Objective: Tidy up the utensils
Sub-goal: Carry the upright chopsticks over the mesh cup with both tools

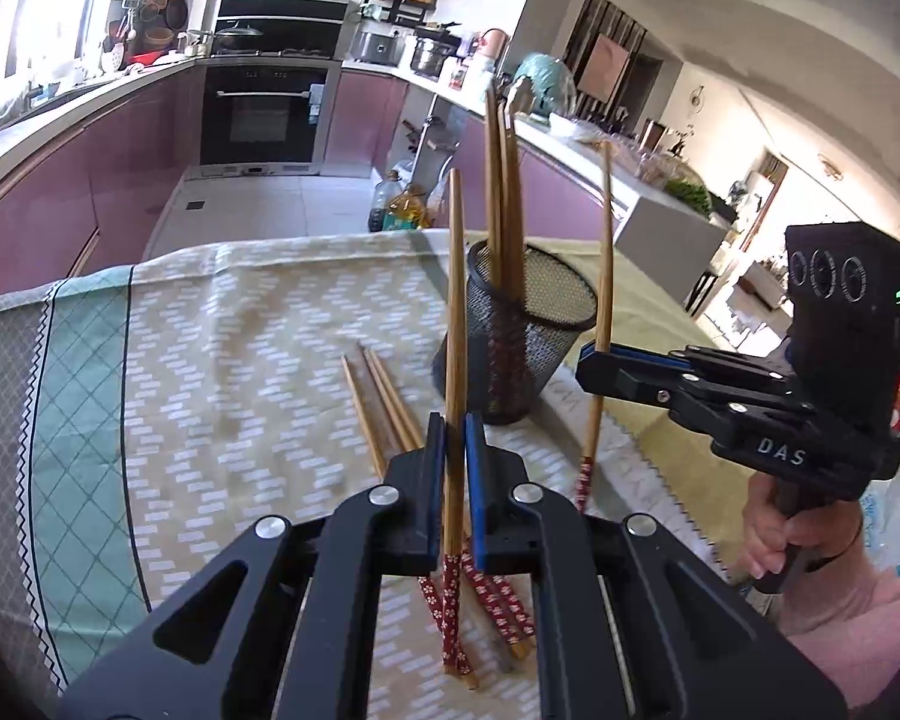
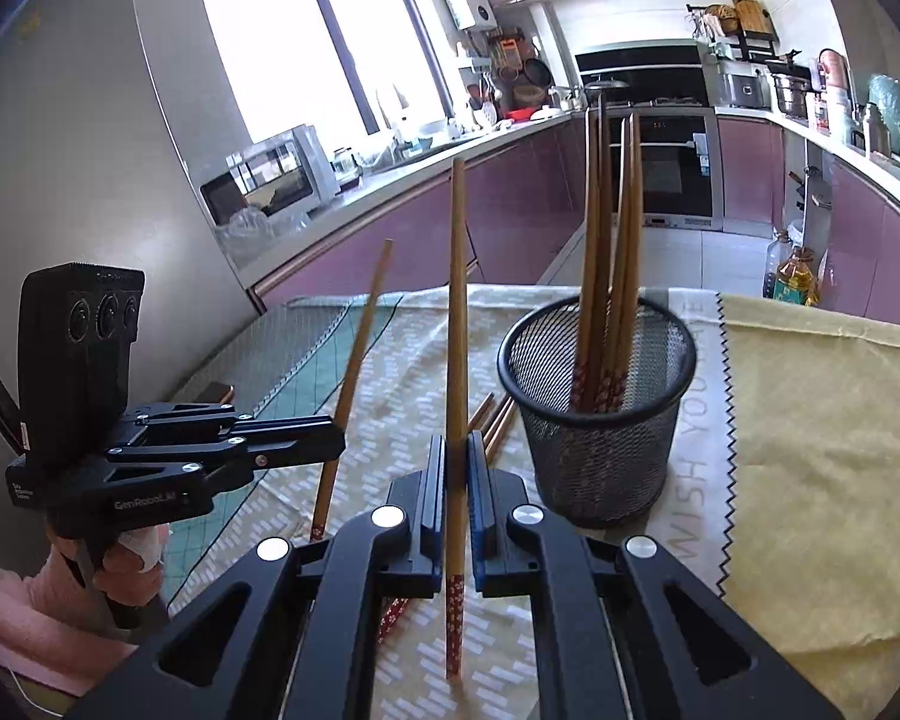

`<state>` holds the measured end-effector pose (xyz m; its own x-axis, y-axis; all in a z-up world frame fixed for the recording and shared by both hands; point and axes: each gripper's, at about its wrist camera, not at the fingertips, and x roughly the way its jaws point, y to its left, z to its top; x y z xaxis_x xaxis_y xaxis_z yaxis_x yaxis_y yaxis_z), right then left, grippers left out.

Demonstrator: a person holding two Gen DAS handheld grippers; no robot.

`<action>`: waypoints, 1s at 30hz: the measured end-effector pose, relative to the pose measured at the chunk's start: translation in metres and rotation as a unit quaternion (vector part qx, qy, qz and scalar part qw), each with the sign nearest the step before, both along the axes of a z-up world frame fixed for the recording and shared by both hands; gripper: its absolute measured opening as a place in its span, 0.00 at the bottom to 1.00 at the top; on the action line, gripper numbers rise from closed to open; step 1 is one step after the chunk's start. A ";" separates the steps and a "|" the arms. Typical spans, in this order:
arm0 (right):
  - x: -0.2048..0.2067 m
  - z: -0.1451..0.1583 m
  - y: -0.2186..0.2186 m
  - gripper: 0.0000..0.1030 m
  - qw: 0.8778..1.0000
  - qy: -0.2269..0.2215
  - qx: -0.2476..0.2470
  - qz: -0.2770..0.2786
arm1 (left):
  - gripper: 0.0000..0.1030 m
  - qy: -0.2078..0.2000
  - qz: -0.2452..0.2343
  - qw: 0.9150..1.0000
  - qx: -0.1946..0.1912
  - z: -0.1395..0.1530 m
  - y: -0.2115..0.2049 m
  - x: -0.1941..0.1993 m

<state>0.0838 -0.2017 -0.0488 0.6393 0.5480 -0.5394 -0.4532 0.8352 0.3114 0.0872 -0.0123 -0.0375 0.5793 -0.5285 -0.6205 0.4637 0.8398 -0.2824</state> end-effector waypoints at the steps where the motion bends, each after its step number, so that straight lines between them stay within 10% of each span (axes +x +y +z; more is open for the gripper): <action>1: 0.000 0.002 -0.002 0.06 1.000 -0.003 0.002 -0.002 | 0.07 -0.002 -0.004 1.000 -0.005 0.003 0.000 0.001; 30: 0.016 0.089 -0.044 0.06 0.990 -0.126 0.007 -0.062 | 0.07 -0.110 0.000 0.990 -0.085 0.105 -0.027 0.043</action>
<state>0.0998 -0.2457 0.0399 0.8156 0.4630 -0.3470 -0.4121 0.8858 0.2135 0.1306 -0.0393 0.0675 0.6911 -0.6141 -0.3811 0.5293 0.7891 -0.3117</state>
